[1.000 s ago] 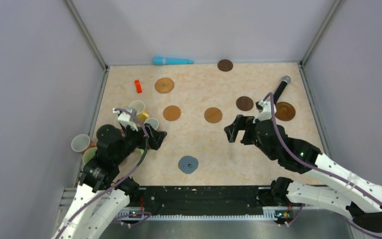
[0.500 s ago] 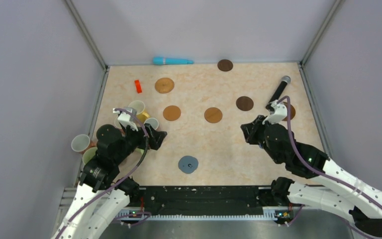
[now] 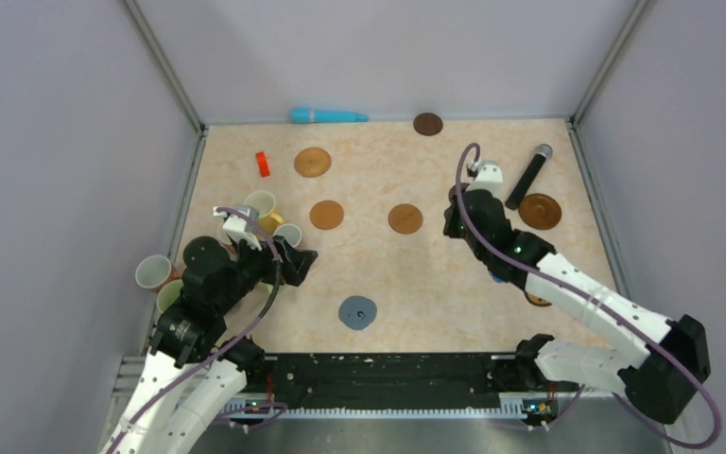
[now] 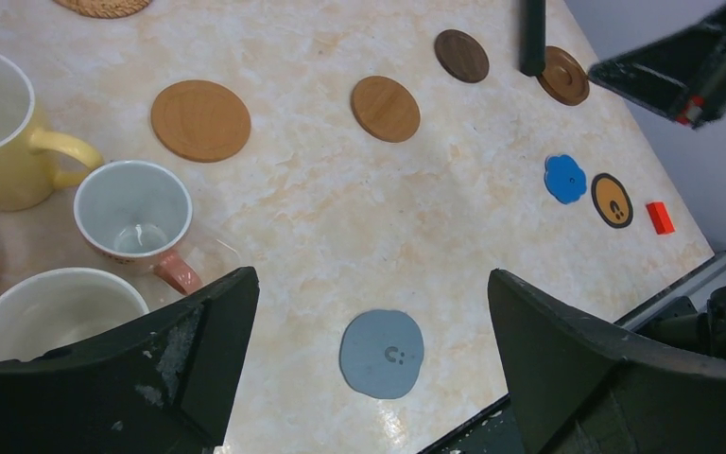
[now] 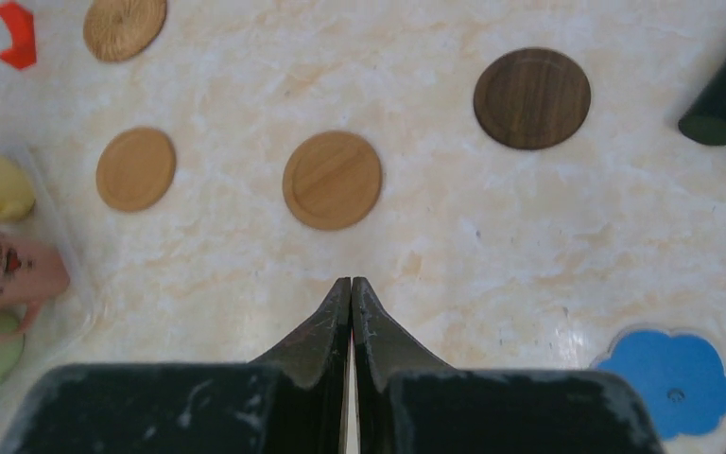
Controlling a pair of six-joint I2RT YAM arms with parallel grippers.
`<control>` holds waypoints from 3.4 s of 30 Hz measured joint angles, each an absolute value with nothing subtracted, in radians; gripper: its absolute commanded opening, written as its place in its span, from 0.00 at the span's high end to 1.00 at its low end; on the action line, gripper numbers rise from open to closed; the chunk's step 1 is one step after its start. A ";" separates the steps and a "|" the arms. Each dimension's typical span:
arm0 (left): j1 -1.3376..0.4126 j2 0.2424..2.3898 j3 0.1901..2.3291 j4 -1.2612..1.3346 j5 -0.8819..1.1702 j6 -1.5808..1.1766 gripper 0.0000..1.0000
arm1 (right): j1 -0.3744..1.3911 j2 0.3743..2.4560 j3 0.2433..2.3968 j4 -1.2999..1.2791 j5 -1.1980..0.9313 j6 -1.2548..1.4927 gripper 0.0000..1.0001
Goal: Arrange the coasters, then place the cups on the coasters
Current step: Move the coaster to the center of the board.
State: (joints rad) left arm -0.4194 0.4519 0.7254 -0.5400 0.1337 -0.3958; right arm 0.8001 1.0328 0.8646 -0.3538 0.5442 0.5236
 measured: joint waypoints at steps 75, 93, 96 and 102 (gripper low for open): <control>-0.419 0.456 0.723 -0.531 0.152 -0.398 0.05 | 0.172 2.803 2.343 0.113 -0.047 1.118 1.00; -0.418 0.456 0.723 -0.531 0.146 -0.398 0.05 | 0.170 2.797 2.406 -0.037 -0.024 1.058 1.00; -0.418 0.456 0.723 -0.531 0.146 -0.398 0.05 | 0.176 2.786 2.411 -0.078 -0.010 1.029 1.00; -0.418 0.449 0.723 -0.531 0.146 -0.398 0.05 | 0.195 2.761 2.411 -0.152 0.034 0.958 1.00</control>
State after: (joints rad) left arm -0.4183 0.4488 0.7227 -0.5308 0.1455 -0.3981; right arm 0.1951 2.7605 2.4111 -0.1516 0.0341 0.9581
